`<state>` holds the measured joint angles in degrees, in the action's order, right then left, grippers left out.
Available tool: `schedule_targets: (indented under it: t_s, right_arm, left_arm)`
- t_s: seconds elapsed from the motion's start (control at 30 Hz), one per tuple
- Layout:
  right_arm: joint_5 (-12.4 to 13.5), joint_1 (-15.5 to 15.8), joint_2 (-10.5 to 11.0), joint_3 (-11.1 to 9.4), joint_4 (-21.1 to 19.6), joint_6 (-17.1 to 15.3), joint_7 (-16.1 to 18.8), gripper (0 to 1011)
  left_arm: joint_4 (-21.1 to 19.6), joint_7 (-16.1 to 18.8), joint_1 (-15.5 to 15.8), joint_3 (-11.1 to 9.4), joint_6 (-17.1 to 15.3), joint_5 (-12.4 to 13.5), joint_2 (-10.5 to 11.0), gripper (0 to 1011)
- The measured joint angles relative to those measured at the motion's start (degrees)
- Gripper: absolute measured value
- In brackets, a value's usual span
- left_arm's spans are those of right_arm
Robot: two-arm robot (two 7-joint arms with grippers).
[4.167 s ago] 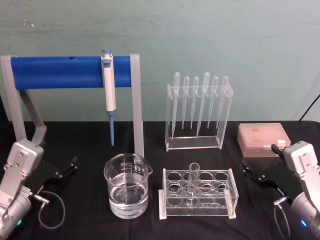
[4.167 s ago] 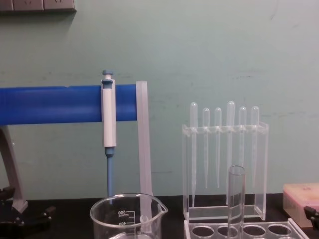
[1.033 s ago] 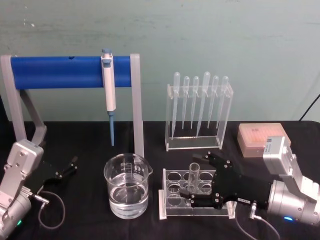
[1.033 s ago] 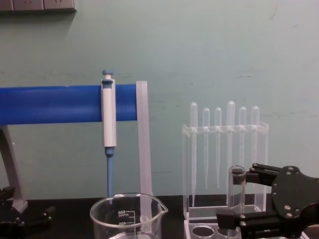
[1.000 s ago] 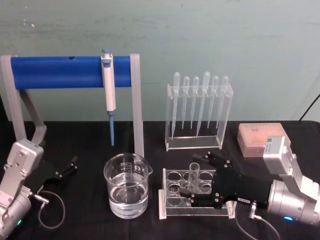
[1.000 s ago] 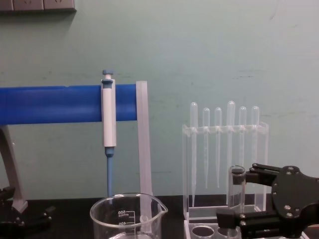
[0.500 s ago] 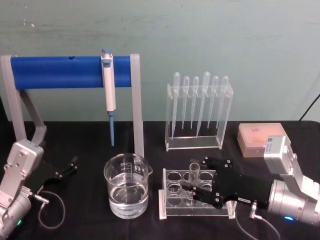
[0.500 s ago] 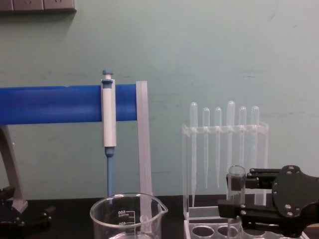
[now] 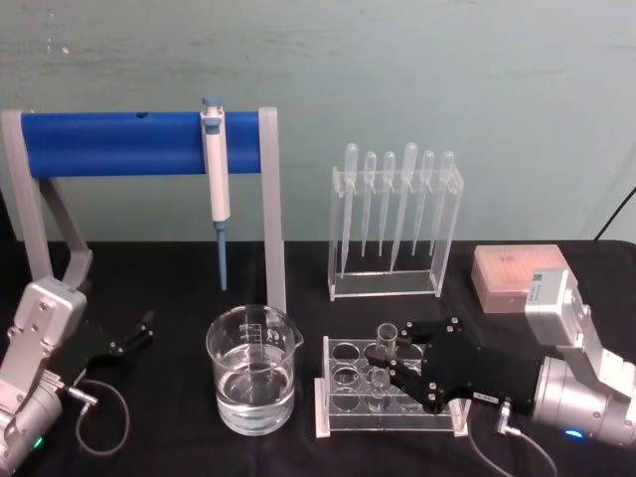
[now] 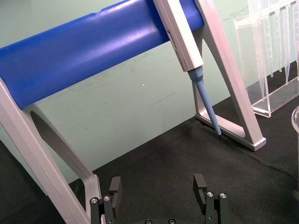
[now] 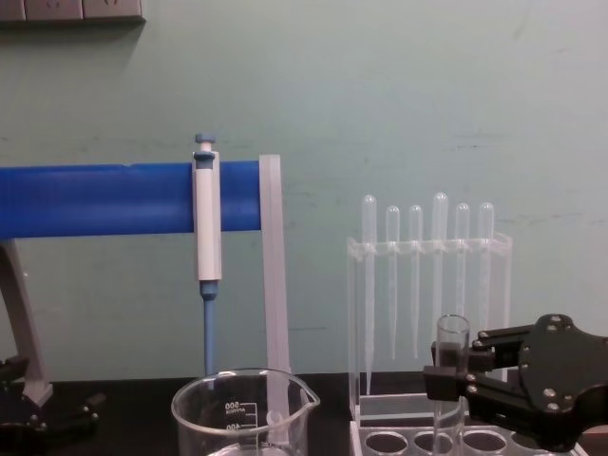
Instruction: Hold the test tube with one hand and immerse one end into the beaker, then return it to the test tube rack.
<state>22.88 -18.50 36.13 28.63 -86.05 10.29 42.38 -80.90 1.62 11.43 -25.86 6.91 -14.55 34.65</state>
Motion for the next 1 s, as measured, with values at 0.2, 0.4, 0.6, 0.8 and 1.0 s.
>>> schedule_targets:
  t_s: [0.2, 0.4, 0.6, 0.8, 1.0]
  right_arm:
    - [-0.1, 0.1, 0.1, -0.2, -0.1, 0.0, -0.4, 224]
    - [0.1, 0.2, 0.2, -1.3, -0.7, -0.5, -1.1, 224]
    - [1.8, 0.1, 0.3, -2.1, -1.6, -2.4, -1.2, 224]
    - [4.8, 0.3, 0.6, -3.1, -3.1, -5.6, -1.5, 224]
    - [7.1, 0.2, 1.5, -3.7, -5.3, -8.8, -2.2, 224]
  left_arm:
    - [0.0, 0.0, 0.0, 0.0, 0.0, 0.0, 0.0, 1000]
    - [0.0, 0.0, 0.0, 0.0, 0.0, 0.0, 0.0, 1000]
    - [0.0, 0.0, 0.0, 0.0, 0.0, 0.0, 0.0, 1000]
    - [0.0, 0.0, 0.0, 0.0, 0.0, 0.0, 0.0, 1000]
    - [0.0, 0.0, 0.0, 0.0, 0.0, 0.0, 0.0, 1000]
